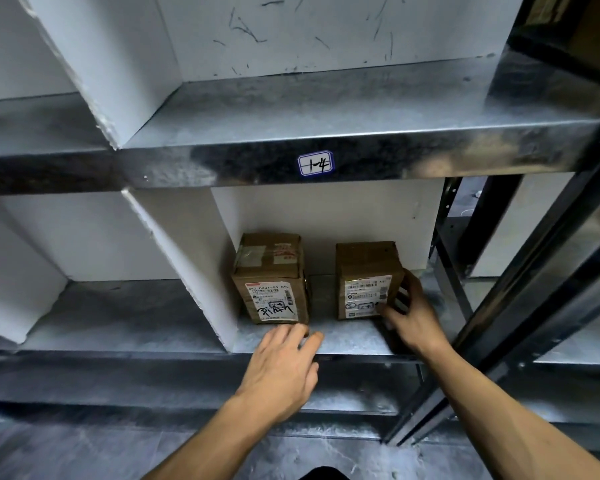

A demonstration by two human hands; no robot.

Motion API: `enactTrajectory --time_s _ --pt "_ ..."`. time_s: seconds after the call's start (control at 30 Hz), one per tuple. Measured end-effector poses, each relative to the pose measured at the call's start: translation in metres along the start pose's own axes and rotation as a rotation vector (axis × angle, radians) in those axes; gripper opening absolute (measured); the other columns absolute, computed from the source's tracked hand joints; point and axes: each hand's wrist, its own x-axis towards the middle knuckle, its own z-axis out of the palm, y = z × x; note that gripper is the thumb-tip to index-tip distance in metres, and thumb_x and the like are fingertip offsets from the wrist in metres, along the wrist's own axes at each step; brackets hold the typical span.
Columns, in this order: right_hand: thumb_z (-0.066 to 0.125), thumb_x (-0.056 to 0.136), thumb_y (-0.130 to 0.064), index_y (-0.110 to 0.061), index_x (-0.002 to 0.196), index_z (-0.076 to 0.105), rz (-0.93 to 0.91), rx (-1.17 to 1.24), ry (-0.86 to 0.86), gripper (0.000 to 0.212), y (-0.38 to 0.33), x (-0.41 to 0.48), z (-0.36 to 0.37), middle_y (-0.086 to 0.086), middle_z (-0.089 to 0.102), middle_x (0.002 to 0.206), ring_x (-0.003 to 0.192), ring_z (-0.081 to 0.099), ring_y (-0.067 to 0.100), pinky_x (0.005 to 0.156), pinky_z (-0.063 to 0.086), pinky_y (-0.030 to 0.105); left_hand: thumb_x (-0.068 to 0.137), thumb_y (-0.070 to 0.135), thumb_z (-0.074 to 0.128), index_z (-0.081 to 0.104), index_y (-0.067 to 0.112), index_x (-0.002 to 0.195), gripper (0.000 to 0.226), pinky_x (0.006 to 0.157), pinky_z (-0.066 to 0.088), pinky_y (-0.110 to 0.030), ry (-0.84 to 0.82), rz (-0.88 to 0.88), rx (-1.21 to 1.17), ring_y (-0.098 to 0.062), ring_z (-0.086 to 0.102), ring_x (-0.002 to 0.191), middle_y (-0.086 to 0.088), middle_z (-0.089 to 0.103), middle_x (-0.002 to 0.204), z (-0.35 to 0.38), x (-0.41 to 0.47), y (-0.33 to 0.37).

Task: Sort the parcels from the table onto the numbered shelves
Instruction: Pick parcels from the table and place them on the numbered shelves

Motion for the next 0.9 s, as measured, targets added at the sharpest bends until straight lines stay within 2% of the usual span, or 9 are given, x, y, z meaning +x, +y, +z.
enactTrajectory --time_s 0.07,0.2,0.3,0.47,0.57,0.67,0.8,0.9 --pt "0.078 0.084 -0.017 -0.03 0.141 0.035 0.007 -0.01 0.017 0.072 -0.004 -0.006 -0.001 -0.004 0.055 0.133 0.126 0.052 0.018 0.102 0.041 0.03 0.093 0.04 0.042 0.043 0.022 0.136 0.047 0.098 0.041 -0.037 -0.018 0.012 0.014 -0.023 0.047 0.11 -0.001 0.048 0.126 -0.003 -0.002 0.0" --pt "0.075 0.087 -0.028 -0.023 0.152 0.03 0.037 -0.111 0.078 0.08 -0.01 -0.027 -0.004 0.004 0.048 0.149 0.136 0.046 0.021 0.111 0.037 0.036 0.094 0.04 0.043 0.042 0.021 0.138 0.048 0.105 0.035 -0.041 -0.026 0.033 0.049 -0.026 0.044 0.117 -0.004 0.046 0.134 -0.002 -0.008 0.001" --pt "0.071 0.091 -0.029 -0.017 0.15 0.038 0.026 -0.269 0.17 0.069 -0.009 -0.049 -0.003 0.009 0.049 0.149 0.138 0.045 0.026 0.11 0.034 0.032 0.091 0.04 0.046 0.046 0.021 0.133 0.046 0.103 0.036 -0.041 -0.035 0.066 0.05 -0.027 0.046 0.115 -0.004 0.05 0.131 -0.001 -0.014 0.002" --pt "0.062 0.097 -0.03 -0.012 0.141 0.051 0.001 -0.476 0.226 0.048 -0.005 -0.107 0.009 0.006 0.053 0.139 0.13 0.05 0.023 0.103 0.033 0.024 0.095 0.04 0.042 0.037 0.022 0.141 0.05 0.109 0.028 -0.04 -0.05 0.159 0.063 -0.028 0.04 0.122 -0.003 0.042 0.139 -0.006 -0.03 0.0" --pt "0.06 0.097 -0.029 -0.011 0.135 0.057 -0.003 -0.671 0.189 0.042 -0.001 -0.152 0.018 0.008 0.056 0.134 0.125 0.052 0.028 0.107 0.038 0.033 0.095 0.041 0.042 0.038 0.021 0.142 0.051 0.107 0.031 -0.04 -0.059 0.206 0.032 -0.027 0.042 0.12 -0.002 0.044 0.137 -0.009 -0.037 0.001" --pt "0.056 0.092 -0.036 -0.012 0.125 0.062 0.023 -0.827 0.225 0.041 0.004 -0.205 0.022 0.009 0.062 0.121 0.112 0.058 0.034 0.092 0.053 0.045 0.091 0.041 0.049 0.05 0.02 0.135 0.049 0.1 0.039 -0.04 -0.054 0.265 -0.044 -0.027 0.05 0.114 -0.002 0.053 0.13 -0.002 -0.046 0.012" --pt "0.043 0.086 -0.045 -0.017 0.117 0.064 0.18 -0.966 0.274 0.046 0.005 -0.286 0.016 0.008 0.063 0.11 0.102 0.062 0.034 0.079 0.057 0.043 0.093 0.041 0.048 0.047 0.022 0.138 0.049 0.103 0.037 -0.041 -0.092 0.359 -0.12 -0.027 0.047 0.121 -0.001 0.05 0.136 0.015 -0.06 0.043" --pt "0.041 0.088 -0.046 -0.018 0.117 0.059 0.338 -1.045 0.278 0.044 0.01 -0.343 0.008 0.009 0.059 0.114 0.104 0.058 0.035 0.084 0.052 0.045 0.091 0.04 0.053 0.05 0.023 0.136 0.048 0.102 0.038 -0.04 -0.135 0.45 -0.161 -0.026 0.049 0.119 0.0 0.052 0.133 0.022 -0.069 0.077"
